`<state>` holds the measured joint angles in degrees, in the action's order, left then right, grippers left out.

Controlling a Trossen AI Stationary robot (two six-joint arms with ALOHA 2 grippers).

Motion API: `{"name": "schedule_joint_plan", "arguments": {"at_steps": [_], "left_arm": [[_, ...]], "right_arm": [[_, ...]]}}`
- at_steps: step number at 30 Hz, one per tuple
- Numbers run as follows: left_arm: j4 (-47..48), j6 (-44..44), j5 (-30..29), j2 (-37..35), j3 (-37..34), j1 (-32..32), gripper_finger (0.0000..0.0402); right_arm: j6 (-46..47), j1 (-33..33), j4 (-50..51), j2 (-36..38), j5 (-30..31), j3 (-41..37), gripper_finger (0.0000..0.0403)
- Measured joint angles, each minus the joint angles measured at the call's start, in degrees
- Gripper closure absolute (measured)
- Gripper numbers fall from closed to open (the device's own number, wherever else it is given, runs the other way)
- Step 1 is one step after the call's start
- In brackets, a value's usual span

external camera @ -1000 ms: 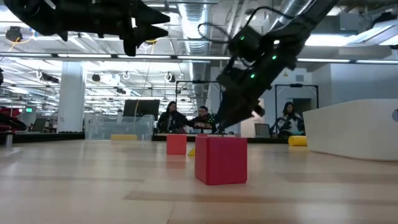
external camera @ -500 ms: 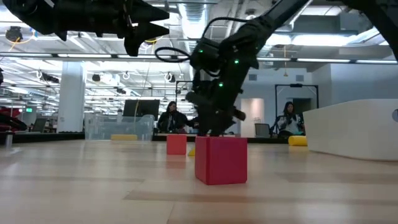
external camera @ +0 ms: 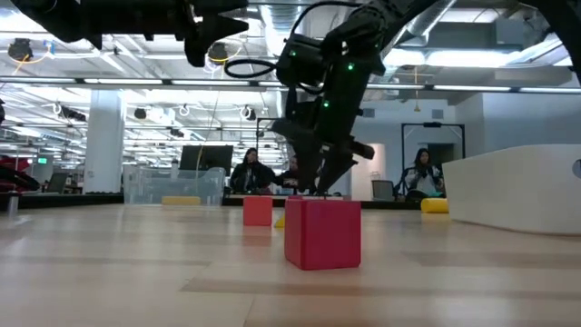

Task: Sort & place blocks by color
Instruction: Put the top red block into the gray bin

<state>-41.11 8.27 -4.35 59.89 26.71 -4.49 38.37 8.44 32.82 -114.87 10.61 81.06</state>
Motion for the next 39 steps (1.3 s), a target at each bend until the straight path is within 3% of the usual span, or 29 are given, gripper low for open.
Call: {"name": "schedule_joint_plan", "arguments": {"at_steps": [10, 14, 17, 23, 39], "left_arm": [[0.23, 1.83, 4.25, -0.09, 0.01, 0.81, 0.0194], [6.76, -0.55, 8.17, -5.47, 0.01, 0.85, 0.0194], [13.25, -0.9, 5.75, -12.11, -0.16, 0.65, 0.0194], [14.28, -1.13, 1.15, -20.53, -4.19, 2.28, 0.0194], [13.2, -2.6, -0.96, -22.02, -5.52, 2.56, 0.0194]], "right_arm": [[6.11, -3.33, 0.83, -0.76, 1.79, -0.05, 0.018], [5.73, -3.29, -0.53, -0.63, 1.56, -1.26, 0.018], [6.21, -2.75, 0.32, -0.68, 1.51, -2.27, 0.018], [6.37, -1.09, -4.77, -0.59, 1.0, -4.68, 0.018], [9.64, -0.43, -9.85, -0.57, -1.91, -5.44, 0.0181]]}}
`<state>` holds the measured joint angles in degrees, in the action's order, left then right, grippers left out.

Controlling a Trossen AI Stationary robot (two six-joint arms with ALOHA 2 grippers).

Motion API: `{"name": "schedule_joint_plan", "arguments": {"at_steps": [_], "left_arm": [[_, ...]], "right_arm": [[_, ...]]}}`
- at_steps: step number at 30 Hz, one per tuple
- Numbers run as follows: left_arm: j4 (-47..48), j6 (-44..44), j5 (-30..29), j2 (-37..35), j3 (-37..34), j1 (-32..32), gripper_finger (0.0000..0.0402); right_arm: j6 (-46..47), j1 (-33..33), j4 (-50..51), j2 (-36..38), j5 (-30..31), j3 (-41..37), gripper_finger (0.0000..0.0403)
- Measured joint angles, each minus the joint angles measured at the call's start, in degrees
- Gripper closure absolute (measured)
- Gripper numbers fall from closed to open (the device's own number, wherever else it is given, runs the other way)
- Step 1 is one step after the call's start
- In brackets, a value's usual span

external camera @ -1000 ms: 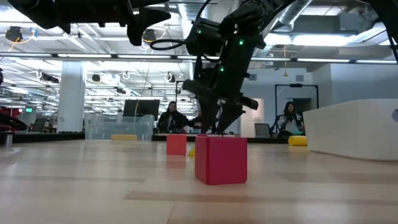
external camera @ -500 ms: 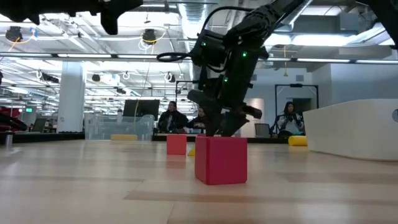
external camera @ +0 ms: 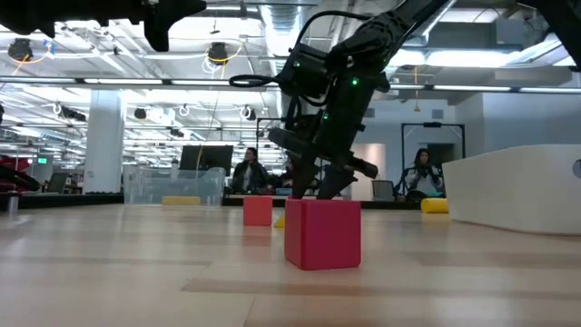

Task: Sort & place blocks by color
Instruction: Put the top red block into the gray bin

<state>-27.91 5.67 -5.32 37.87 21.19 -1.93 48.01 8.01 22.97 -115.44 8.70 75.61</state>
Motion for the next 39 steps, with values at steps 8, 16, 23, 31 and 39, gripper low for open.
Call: {"name": "schedule_joint_plan", "arguments": {"at_steps": [8, 16, 23, 31, 39], "left_arm": [[-0.03, 0.46, -0.74, 0.0, 0.0, 0.0, 0.0194], [-0.03, 0.54, -0.73, 0.0, 0.0, 0.0, 0.0194], [-0.03, 0.57, -0.73, 0.0, 0.0, 0.0, 0.0194], [0.04, 0.57, -0.73, 0.0, 0.0, 0.0, 0.0194], [0.12, 0.57, -0.73, 0.0, 0.02, 0.0, 0.0194]], "right_arm": [[0.2, -0.52, -2.08, 0.0, 0.02, 0.0, 0.0212], [-1.02, -0.46, -0.52, -0.02, 0.05, 0.0, 0.0215], [-3.06, -0.46, -0.43, -0.04, 0.04, 0.0, 0.018], [-3.65, -0.37, -2.52, -0.07, -0.03, 0.0, 0.0138], [-3.25, -0.53, -3.31, -0.09, 0.21, 0.02, 0.0132]]}}
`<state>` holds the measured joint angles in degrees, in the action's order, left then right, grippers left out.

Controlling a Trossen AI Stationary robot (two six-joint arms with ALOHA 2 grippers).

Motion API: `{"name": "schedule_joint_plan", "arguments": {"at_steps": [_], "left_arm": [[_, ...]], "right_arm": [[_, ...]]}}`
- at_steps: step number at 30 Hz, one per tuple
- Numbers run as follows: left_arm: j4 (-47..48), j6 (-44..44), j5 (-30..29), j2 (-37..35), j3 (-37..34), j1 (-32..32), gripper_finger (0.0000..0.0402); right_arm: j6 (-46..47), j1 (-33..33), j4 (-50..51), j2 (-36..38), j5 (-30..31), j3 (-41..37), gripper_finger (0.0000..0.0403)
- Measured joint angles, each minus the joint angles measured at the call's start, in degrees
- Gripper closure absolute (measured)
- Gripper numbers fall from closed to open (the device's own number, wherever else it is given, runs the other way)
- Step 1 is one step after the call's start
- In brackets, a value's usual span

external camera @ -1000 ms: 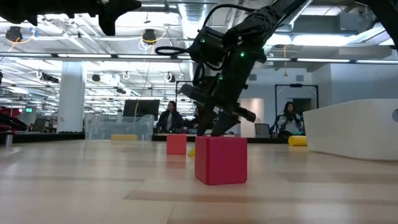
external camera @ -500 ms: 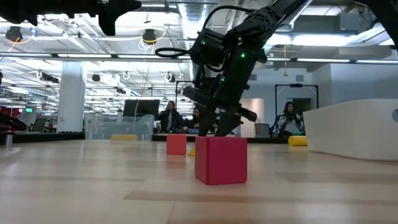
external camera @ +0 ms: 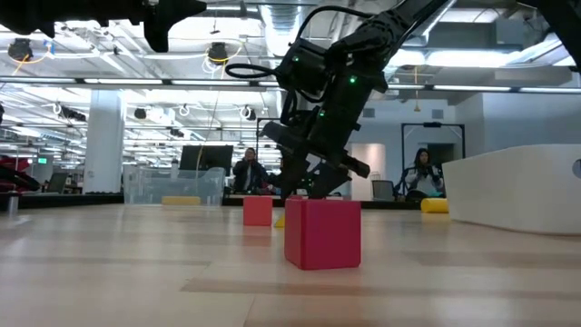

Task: Sort & place blocks by color
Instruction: Put the top red block into the gray bin

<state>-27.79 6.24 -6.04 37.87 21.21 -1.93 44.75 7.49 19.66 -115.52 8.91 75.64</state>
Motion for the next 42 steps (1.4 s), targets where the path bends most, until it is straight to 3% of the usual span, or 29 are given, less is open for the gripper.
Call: {"name": "schedule_joint_plan", "arguments": {"at_steps": [29, 38, 42], "left_arm": [[0.15, 0.0, -0.67, 0.02, 0.0, -0.02, 0.0194], [0.37, 0.02, -0.66, 0.02, 0.0, -0.02, 0.0194], [0.47, 0.0, -0.63, 0.02, 0.0, -0.02, 0.0194]], "right_arm": [[0.37, -0.64, -0.06, -0.04, 2.06, 0.04, 0.0132], [-5.43, -1.92, 0.11, 0.28, 0.48, 0.04, 0.0132], [-8.72, -2.75, -0.09, 4.77, -0.64, 0.04, 0.0133]]}}
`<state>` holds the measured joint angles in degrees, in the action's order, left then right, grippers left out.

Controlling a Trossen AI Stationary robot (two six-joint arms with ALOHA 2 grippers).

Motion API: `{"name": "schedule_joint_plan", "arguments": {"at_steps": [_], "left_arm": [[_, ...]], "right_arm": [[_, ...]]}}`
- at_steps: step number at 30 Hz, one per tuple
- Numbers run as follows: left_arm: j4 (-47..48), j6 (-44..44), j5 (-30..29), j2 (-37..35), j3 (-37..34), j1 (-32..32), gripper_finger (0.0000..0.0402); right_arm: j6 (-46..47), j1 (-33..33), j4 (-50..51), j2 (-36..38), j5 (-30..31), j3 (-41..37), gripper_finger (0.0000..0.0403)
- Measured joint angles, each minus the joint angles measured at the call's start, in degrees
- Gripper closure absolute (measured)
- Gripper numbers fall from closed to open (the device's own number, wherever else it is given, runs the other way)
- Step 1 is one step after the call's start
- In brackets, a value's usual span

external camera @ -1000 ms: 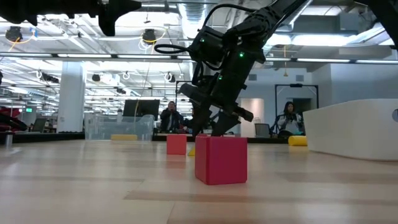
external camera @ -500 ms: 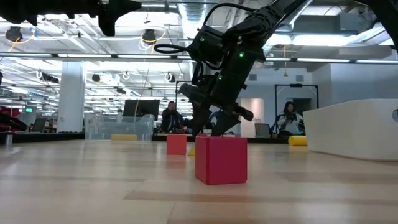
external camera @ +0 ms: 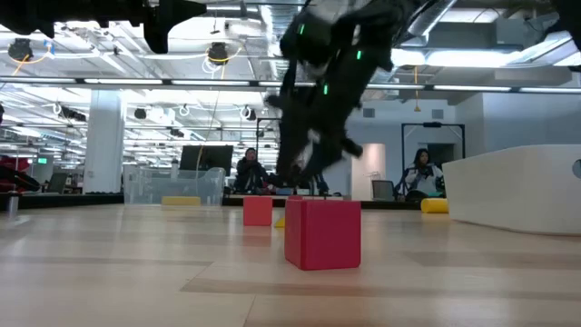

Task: Sort & place blocks by color
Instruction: Put the top red block into the gray bin

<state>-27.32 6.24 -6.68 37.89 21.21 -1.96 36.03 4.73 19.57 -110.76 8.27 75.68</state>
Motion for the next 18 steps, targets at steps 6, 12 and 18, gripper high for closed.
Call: {"name": "schedule_joint_plan", "arguments": {"at_steps": [6, 12, 18], "left_arm": [[1.16, 0.43, 0.0, 0.0, 0.0, 0.0, 0.0194], [1.31, 0.5, 0.05, 0.0, 0.0, 0.0, 0.0194], [1.09, 0.7, 0.23, 0.0, 0.0, 0.0, 0.0194]], "right_arm": [[-5.24, -1.68, 1.85, 9.31, 6.96, 0.04, 0.0133], [-7.77, -5.35, -4.13, 18.33, 12.31, -6.91, 0.0133], [-2.19, -4.66, -21.47, 28.77, 11.85, -27.13, 0.0133]]}}
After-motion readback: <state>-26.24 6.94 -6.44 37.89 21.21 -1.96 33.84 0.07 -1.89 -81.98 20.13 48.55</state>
